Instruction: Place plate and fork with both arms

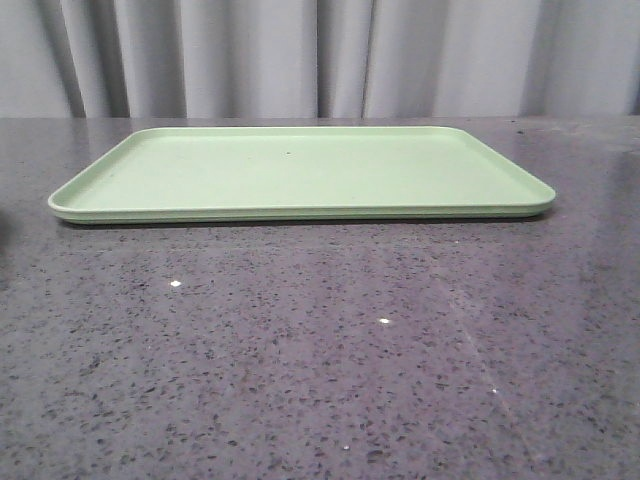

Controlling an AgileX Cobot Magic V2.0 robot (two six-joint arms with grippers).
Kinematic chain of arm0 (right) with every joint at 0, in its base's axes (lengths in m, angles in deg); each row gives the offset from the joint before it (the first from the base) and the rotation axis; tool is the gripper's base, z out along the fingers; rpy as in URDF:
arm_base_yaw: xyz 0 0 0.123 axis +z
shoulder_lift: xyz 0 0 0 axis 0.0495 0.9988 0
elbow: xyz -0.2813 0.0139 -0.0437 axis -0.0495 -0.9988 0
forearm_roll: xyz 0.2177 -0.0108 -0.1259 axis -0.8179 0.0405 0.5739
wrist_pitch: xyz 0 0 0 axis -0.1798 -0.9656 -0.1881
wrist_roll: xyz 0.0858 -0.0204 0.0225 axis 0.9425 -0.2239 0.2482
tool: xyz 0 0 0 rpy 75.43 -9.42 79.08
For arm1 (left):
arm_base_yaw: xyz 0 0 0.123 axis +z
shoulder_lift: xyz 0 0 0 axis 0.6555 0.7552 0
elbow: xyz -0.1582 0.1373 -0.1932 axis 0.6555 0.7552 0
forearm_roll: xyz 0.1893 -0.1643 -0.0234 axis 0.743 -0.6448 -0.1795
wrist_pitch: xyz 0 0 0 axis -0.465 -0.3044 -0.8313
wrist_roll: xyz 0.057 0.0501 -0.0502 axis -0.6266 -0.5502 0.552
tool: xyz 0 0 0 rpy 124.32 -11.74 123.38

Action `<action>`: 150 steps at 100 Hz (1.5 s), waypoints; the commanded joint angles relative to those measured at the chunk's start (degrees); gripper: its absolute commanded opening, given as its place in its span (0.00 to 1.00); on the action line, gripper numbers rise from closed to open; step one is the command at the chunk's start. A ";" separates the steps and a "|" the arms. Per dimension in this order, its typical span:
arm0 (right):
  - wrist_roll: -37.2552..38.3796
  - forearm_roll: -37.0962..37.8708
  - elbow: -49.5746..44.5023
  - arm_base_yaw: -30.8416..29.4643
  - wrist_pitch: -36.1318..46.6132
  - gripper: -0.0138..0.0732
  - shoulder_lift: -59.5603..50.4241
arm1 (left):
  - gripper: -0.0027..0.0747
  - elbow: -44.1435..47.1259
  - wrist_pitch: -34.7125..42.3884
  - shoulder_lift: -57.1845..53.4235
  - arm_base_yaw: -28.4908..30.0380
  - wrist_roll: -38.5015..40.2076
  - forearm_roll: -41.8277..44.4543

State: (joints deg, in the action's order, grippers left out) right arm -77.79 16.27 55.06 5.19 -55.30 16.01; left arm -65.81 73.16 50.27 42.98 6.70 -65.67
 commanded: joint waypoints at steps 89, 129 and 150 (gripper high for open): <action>-0.71 0.30 0.89 -0.26 6.79 0.08 -1.31 | 0.01 0.00 4.73 -1.81 0.05 0.46 -0.87; -0.71 0.25 19.37 -0.21 -15.54 0.08 5.65 | 0.01 -18.60 -9.00 6.48 0.05 0.46 -3.75; -0.71 0.25 30.56 -0.21 -26.72 0.08 13.67 | 0.01 -30.70 -15.40 16.08 0.05 0.46 -3.75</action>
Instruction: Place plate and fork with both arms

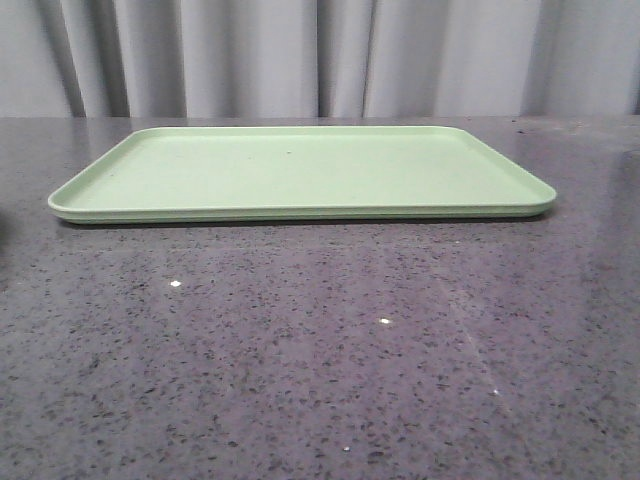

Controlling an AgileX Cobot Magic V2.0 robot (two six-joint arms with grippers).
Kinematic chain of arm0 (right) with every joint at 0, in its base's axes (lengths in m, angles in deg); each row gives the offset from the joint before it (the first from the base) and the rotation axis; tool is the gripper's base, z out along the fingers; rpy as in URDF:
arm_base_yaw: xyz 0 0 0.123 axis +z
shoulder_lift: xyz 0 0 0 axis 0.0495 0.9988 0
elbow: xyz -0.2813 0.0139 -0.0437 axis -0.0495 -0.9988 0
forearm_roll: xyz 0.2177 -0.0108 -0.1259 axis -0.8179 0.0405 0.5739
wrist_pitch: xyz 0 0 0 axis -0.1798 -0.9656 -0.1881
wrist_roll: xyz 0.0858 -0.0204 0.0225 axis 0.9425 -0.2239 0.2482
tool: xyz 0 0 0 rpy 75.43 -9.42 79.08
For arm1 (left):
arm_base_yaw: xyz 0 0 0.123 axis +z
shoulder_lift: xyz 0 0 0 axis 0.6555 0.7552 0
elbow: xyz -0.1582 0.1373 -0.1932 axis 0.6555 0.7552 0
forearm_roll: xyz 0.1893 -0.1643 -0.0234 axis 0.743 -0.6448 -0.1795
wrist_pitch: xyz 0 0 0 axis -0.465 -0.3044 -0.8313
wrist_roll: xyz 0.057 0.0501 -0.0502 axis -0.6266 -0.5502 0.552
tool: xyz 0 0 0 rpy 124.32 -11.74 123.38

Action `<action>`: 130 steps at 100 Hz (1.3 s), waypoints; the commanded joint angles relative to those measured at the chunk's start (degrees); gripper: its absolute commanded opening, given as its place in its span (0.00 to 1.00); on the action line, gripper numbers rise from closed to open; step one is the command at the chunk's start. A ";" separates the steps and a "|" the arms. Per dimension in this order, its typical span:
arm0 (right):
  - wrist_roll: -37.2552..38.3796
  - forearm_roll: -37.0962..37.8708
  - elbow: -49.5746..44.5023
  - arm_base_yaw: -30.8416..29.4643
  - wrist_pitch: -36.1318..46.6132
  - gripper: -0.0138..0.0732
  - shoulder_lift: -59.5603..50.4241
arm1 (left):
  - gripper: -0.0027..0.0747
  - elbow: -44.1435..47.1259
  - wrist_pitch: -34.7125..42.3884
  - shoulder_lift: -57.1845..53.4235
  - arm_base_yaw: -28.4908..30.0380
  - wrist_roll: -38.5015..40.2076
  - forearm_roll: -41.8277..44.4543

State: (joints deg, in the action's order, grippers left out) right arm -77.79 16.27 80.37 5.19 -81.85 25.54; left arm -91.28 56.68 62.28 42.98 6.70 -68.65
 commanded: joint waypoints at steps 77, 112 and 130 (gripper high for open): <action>-0.71 -0.07 19.54 -0.21 -6.77 0.39 21.06 | 0.05 -13.45 -0.47 17.36 0.05 0.46 -0.39; -0.71 -0.07 19.54 -0.21 -6.82 0.68 21.06 | 0.73 -13.45 -0.33 17.36 0.05 0.46 0.10; -0.71 -0.07 19.46 -0.21 -6.87 0.68 21.06 | 0.70 -12.79 -0.23 17.36 0.05 0.46 0.10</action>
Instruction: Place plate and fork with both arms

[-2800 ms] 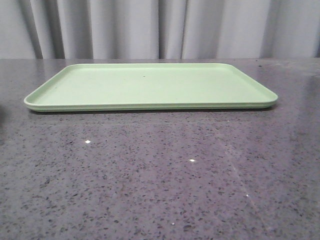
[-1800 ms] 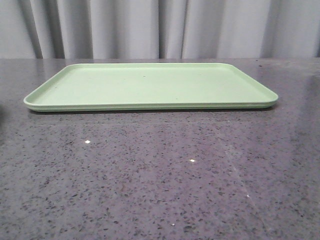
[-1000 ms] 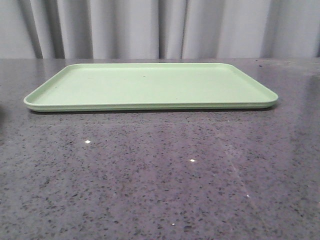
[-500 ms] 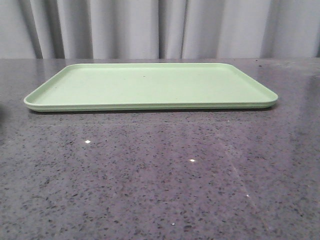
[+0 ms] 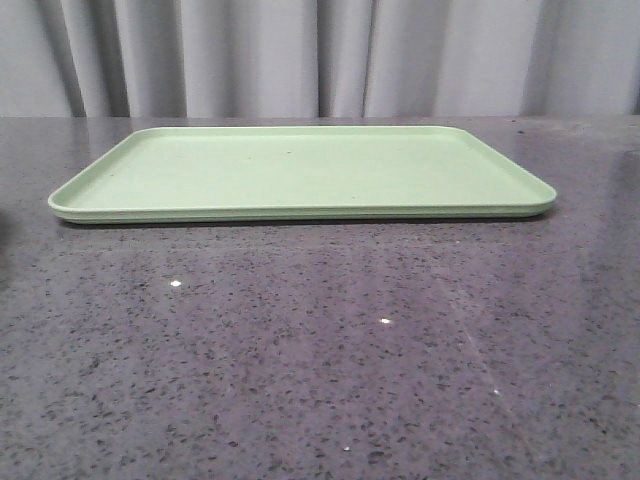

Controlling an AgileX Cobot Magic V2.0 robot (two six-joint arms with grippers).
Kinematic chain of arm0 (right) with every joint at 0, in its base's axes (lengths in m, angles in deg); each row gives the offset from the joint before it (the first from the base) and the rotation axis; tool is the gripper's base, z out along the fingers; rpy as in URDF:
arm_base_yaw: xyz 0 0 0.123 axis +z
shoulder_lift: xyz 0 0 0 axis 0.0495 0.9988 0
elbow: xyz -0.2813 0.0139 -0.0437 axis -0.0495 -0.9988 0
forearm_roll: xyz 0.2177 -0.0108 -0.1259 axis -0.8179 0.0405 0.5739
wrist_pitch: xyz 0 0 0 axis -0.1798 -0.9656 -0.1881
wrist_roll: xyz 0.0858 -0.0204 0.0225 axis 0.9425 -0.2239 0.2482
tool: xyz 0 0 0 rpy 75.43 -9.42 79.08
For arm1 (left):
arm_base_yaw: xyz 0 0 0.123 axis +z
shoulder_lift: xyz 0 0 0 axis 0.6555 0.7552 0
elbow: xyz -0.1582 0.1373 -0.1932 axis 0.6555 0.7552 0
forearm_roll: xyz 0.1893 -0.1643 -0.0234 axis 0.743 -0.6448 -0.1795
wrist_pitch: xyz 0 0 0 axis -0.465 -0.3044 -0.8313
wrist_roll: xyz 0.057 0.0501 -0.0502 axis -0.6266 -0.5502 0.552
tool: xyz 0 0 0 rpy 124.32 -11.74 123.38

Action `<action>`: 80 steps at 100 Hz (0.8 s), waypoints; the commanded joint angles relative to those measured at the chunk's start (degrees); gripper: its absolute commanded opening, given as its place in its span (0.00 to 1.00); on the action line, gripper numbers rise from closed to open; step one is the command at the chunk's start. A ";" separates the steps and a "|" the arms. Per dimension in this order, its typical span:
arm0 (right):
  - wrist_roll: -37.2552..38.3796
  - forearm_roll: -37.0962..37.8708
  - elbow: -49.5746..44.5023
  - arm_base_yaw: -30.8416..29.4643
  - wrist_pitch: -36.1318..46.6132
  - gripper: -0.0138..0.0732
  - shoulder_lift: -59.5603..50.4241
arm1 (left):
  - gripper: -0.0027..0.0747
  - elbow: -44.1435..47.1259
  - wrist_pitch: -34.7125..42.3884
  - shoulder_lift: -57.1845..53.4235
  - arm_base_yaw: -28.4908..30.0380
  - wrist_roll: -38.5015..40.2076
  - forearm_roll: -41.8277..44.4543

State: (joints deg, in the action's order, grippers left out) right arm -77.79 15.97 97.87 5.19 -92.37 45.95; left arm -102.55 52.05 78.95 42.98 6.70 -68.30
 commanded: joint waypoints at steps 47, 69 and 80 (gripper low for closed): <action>-0.64 -0.16 1.97 -0.16 1.49 0.68 0.66 | 0.70 -3.21 -6.06 3.11 5.33 11.81 11.57; -0.64 -0.16 1.97 -0.10 1.26 0.68 0.66 | 0.70 -3.27 -10.35 7.92 10.20 11.81 11.72; -0.64 -0.16 1.97 -0.10 1.26 0.68 0.66 | 0.70 -3.27 -10.89 10.89 10.94 11.81 12.52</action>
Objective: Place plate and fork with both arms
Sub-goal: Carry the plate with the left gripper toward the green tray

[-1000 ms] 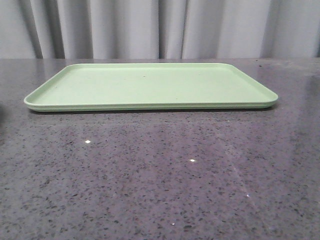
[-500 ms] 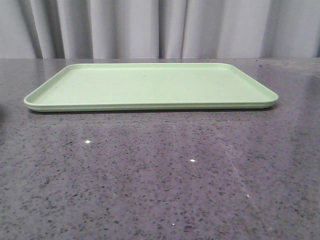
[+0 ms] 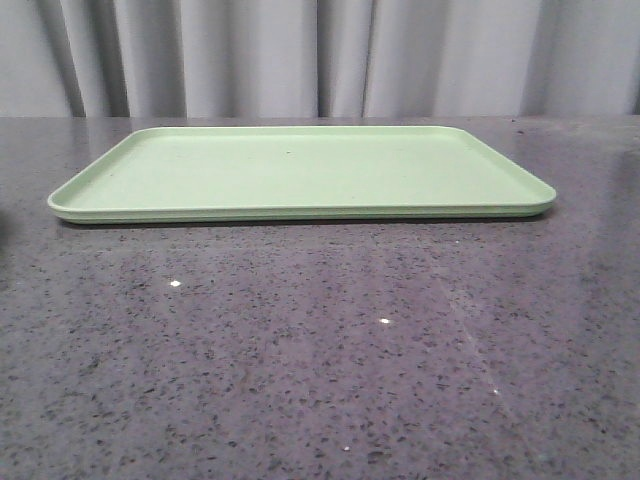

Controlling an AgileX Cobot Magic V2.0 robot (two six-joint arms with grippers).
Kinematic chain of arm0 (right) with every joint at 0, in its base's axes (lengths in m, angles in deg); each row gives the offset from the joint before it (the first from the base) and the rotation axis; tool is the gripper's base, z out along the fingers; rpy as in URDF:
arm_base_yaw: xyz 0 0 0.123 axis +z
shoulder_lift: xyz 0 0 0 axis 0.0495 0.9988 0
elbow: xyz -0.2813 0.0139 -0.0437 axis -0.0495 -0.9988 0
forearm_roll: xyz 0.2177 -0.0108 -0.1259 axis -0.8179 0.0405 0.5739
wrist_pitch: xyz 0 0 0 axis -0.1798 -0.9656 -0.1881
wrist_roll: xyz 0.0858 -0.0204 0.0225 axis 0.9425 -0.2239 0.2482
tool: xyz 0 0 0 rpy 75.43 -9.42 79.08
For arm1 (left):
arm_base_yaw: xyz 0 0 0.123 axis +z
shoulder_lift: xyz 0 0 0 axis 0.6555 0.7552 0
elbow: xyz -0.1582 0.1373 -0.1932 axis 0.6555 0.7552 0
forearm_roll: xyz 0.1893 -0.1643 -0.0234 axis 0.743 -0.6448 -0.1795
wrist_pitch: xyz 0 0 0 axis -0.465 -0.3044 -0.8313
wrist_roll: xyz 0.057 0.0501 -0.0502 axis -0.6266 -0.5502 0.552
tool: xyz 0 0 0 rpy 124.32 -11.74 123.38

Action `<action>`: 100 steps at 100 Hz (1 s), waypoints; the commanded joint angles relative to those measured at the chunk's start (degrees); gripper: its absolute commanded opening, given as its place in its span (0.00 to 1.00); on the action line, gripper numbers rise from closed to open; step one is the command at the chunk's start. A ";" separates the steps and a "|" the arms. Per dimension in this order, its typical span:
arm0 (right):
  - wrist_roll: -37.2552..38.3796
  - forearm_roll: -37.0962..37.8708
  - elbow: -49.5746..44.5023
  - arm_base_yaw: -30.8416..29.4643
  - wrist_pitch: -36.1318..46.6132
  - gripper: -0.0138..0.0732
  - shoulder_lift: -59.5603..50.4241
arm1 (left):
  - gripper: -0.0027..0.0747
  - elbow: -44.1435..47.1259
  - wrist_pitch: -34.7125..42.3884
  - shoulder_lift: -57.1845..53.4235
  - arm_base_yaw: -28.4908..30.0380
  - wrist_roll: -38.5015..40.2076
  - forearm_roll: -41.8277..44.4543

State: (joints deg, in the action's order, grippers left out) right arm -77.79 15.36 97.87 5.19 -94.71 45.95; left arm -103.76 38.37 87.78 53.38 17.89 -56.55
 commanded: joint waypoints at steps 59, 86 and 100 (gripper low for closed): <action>-0.64 0.45 1.97 -0.10 3.25 0.68 0.66 | 0.70 -9.63 -7.97 22.13 0.53 0.63 4.29; -0.64 0.45 1.97 -0.10 3.25 0.68 0.66 | 0.70 -11.21 -8.62 29.05 0.53 0.53 5.54; -0.64 0.45 1.97 -0.10 3.25 0.68 0.66 | 0.70 -11.21 -8.73 31.27 0.53 0.53 5.84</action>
State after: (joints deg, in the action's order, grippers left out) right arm -77.79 15.32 97.87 5.19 -94.96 45.95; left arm -113.13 27.96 118.93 53.87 18.12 -51.30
